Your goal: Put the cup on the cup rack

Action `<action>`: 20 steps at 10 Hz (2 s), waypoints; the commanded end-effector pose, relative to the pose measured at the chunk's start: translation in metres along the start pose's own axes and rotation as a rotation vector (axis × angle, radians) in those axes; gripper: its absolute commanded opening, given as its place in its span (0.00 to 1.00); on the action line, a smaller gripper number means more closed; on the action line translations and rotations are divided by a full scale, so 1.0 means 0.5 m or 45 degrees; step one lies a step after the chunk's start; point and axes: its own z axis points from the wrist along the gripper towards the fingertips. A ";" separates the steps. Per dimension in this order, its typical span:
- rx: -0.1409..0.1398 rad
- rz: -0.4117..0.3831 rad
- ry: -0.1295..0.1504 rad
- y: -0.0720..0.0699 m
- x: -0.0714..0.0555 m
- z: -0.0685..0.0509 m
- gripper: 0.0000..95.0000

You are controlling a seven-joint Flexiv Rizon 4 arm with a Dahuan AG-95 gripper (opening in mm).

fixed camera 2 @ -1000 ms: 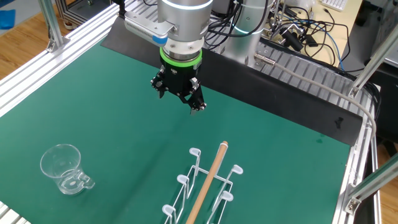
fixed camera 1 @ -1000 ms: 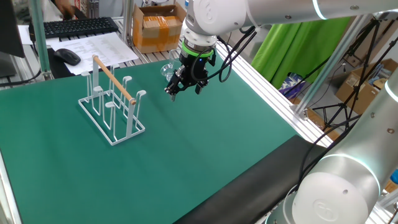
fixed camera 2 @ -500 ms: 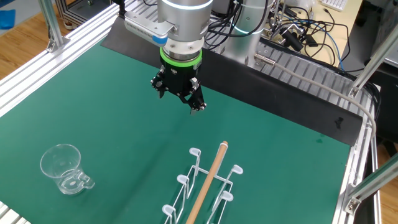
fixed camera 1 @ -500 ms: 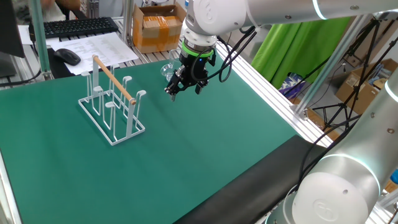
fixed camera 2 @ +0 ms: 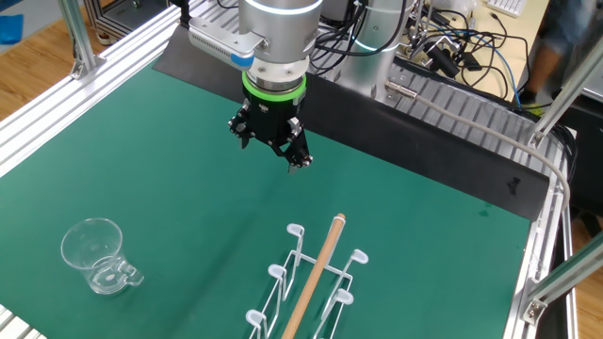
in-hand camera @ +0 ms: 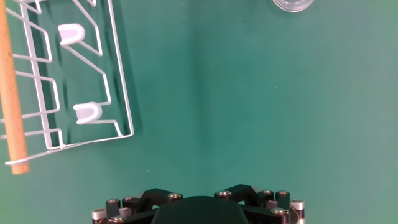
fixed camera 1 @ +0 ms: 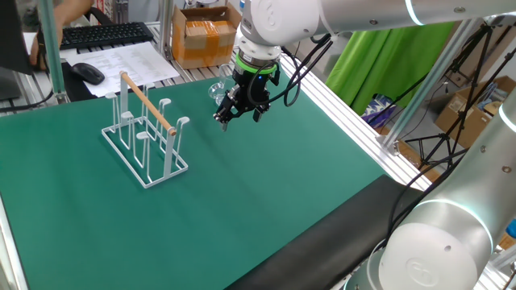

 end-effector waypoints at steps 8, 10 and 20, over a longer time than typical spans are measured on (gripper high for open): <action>-0.028 0.087 -0.024 0.080 0.216 0.127 0.20; -0.029 0.089 -0.024 0.125 0.284 0.172 0.20; 0.006 0.321 0.037 0.214 0.312 0.143 0.00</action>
